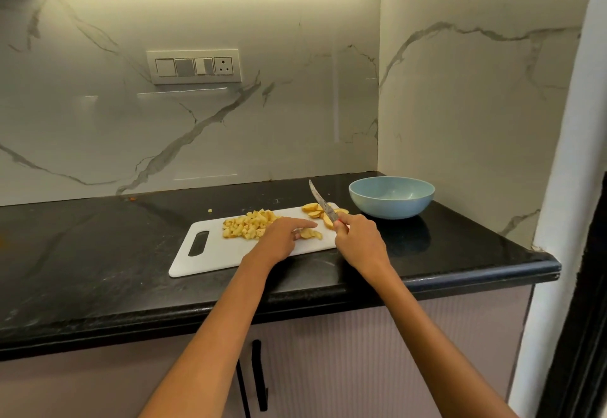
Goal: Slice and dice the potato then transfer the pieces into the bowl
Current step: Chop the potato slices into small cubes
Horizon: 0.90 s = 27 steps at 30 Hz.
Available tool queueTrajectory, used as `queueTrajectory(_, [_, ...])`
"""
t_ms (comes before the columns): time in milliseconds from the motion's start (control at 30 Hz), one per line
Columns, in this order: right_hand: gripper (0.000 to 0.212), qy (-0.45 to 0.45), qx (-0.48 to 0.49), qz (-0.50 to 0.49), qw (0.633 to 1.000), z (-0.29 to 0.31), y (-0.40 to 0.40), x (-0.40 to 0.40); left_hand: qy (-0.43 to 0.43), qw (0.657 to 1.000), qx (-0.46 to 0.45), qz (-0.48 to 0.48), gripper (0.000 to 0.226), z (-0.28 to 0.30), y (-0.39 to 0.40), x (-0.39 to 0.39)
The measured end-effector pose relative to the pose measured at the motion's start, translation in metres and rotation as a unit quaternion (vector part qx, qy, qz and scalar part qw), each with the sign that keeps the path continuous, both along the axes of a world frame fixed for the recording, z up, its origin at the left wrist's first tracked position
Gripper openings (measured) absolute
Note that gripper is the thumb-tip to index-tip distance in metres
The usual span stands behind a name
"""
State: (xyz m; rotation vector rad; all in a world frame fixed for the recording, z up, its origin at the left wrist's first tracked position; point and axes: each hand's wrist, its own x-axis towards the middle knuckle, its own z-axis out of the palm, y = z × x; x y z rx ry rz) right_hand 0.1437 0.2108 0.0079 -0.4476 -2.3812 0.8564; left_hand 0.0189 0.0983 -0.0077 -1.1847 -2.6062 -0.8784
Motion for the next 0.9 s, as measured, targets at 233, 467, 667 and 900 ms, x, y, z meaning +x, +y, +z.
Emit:
queueTrajectory(233, [0.032,0.007,0.014,0.004,1.0,-0.002,0.001,0.0,0.002,1.0,0.021,-0.012,0.041,0.001,-0.001,0.0])
queueTrajectory(467, [0.031,0.007,0.031,-0.001,0.999,-0.003,-0.002,0.001,0.0,0.997,-0.008,-0.081,0.06,0.002,0.002,0.007])
queueTrajectory(667, [0.033,-0.001,0.034,-0.003,0.999,-0.002,-0.003,0.001,0.012,0.999,0.004,-0.04,0.049,0.002,0.0,0.006])
queueTrajectory(900, [0.025,-0.081,0.077,-0.007,0.994,0.004,-0.009,0.005,0.016,1.0,0.013,-0.018,0.028,0.0,-0.005,0.009])
